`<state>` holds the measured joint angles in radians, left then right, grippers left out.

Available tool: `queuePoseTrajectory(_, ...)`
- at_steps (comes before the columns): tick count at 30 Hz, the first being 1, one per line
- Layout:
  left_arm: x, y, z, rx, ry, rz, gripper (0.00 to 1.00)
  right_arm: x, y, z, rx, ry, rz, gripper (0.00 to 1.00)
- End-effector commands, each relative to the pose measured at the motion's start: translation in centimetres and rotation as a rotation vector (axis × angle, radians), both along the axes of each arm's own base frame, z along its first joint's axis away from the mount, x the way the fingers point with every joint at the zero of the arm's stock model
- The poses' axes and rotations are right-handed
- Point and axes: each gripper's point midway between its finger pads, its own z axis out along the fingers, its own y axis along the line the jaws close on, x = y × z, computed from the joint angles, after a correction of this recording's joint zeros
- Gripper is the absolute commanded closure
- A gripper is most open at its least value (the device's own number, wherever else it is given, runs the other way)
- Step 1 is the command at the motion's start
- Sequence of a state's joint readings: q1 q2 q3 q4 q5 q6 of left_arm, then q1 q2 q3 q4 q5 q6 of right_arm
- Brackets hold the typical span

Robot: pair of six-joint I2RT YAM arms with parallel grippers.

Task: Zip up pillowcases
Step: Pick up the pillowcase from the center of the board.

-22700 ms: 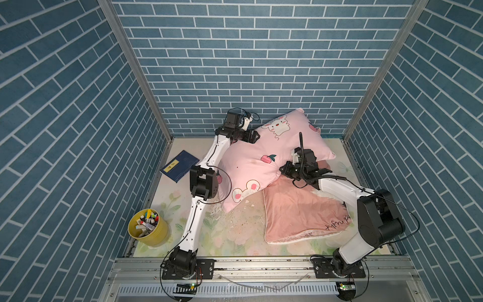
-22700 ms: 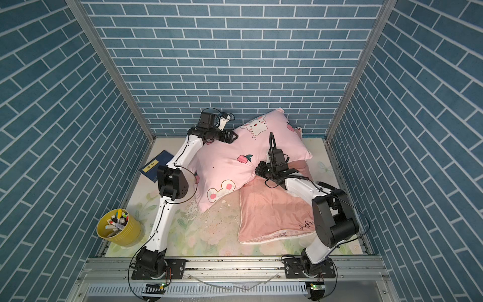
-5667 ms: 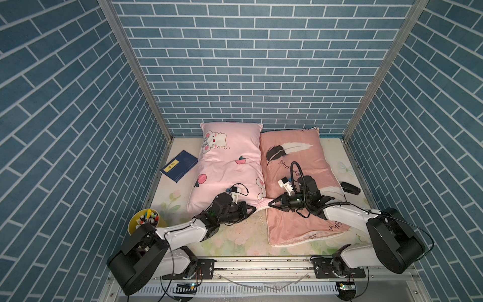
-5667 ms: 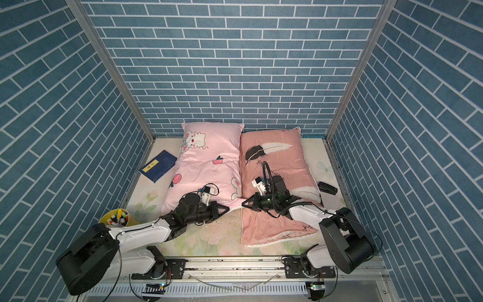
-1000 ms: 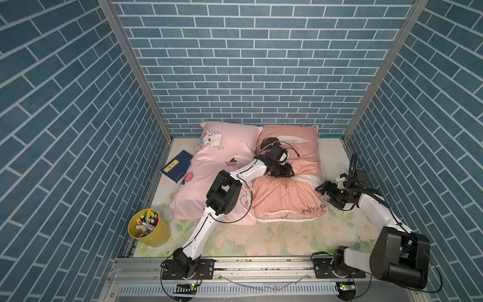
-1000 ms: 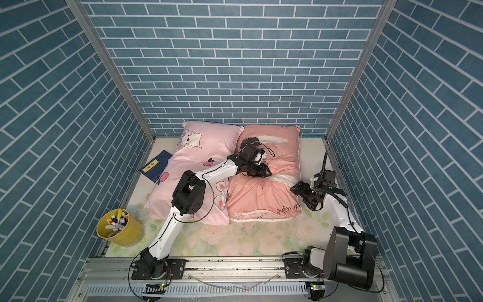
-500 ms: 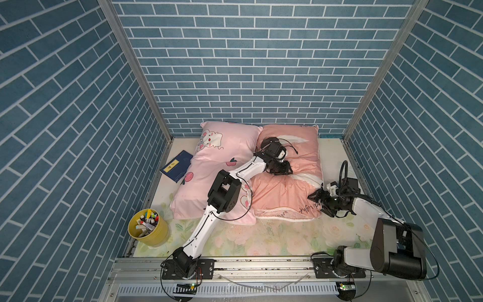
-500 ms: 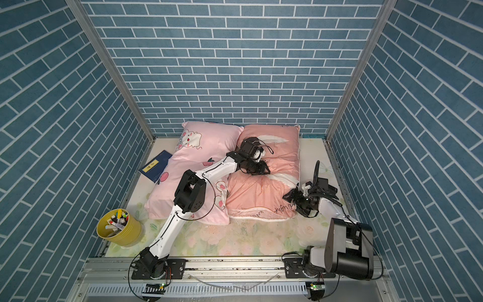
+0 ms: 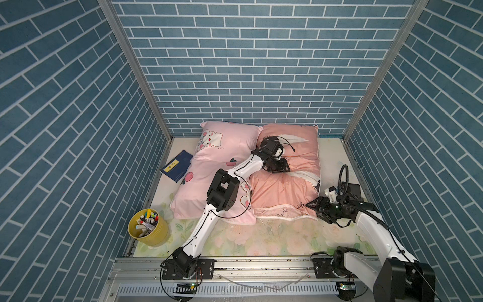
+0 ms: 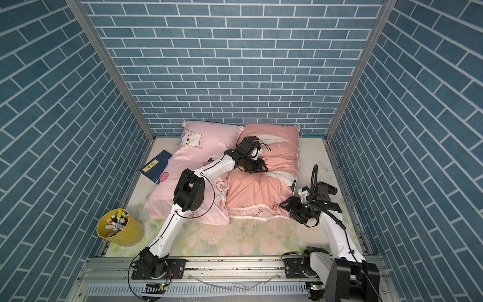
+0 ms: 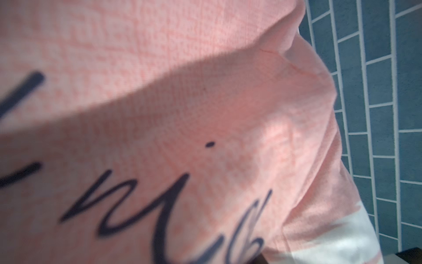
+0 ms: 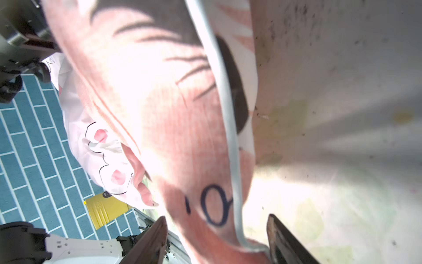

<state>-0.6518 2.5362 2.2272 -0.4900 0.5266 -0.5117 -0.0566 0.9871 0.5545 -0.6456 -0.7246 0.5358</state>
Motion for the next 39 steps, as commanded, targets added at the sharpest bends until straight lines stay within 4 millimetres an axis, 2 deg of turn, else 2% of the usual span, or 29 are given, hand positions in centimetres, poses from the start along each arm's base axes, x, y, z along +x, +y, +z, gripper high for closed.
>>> queuePoseTrajectory(1, 6.7, 6.9, -5.3, 0.159, -0.079, 0.2, 0.59, -2.1, 0.5, 0.5, 0.038, 0.085, -0.022, 0.4)
queuePoseTrajectory(6, 6.7, 7.0, -5.2, 0.153, -0.083, 0.205, 0.59, -3.0, 0.8, 0.4, 0.073, 0.106, -0.058, 0.51)
queuePoseTrajectory(12, 6.7, 6.9, -5.2, 0.14, -0.08, 0.215, 0.61, -3.2, 0.6, -0.6, 0.085, 0.123, -0.111, 0.49)
queuePoseTrajectory(18, 6.7, 7.0, -5.1, 0.137, -0.082, 0.217, 0.61, -2.9, 0.1, -0.7, 0.051, 0.105, -0.133, 0.63)
queuePoseTrajectory(25, 6.5, 7.0, -5.2, 0.127, -0.078, 0.221, 0.61, -2.3, -0.5, 0.4, 0.009, 0.057, -0.14, 0.61)
queuePoseTrajectory(30, 6.4, 7.1, -5.0, 0.122, -0.08, 0.223, 0.61, -2.1, -0.7, 1.1, -0.007, 0.035, -0.142, 0.85)
queuePoseTrajectory(34, 6.1, 7.0, -3.5, 0.086, -0.099, 0.235, 0.49, -1.9, -0.6, 1.8, -0.006, 0.015, -0.128, 1.0)
queuePoseTrajectory(36, 5.9, 7.0, -2.1, 0.057, -0.115, 0.242, 0.38, -1.8, -0.6, 2.0, -0.011, 0.011, -0.118, 1.0)
queuePoseTrajectory(39, 5.2, 7.1, 1.3, -0.006, -0.16, 0.254, 0.23, -1.6, -0.5, 2.5, -0.003, 0.002, -0.105, 1.0)
